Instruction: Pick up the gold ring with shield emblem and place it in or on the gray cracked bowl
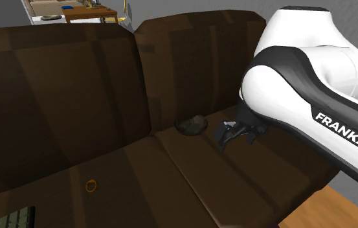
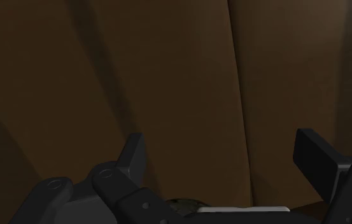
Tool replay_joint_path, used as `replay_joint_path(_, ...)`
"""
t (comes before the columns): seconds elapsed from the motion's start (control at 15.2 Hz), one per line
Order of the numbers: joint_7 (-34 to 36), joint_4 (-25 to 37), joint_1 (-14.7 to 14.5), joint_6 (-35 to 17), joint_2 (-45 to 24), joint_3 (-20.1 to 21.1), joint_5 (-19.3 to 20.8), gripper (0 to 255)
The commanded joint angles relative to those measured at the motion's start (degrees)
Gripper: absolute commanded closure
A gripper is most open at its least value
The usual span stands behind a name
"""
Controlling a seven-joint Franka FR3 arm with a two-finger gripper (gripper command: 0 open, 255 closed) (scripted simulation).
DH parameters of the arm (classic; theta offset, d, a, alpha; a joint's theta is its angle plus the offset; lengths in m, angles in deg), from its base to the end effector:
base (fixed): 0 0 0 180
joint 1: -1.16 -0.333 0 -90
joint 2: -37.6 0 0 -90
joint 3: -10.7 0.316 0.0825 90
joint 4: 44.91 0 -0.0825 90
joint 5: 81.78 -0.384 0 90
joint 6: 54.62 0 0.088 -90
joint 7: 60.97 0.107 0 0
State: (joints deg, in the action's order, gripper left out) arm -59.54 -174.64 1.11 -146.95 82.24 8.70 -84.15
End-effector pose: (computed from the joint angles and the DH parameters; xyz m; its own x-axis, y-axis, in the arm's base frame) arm 0.3129 -0.0107 0.6358 0.9909 -0.0534 0.1239 -0.0451 -0.9966 -0.0688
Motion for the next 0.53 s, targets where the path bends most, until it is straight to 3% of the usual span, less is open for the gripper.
replay_joint_path(0.0, 0.0, 0.0, 0.0, 0.0, 0.0, 0.0, 0.0, 0)
replay_joint_path(0.46, 7.18, -5.37, -2.56, -10.8, -1.88, 8.11, -3.66, 0)
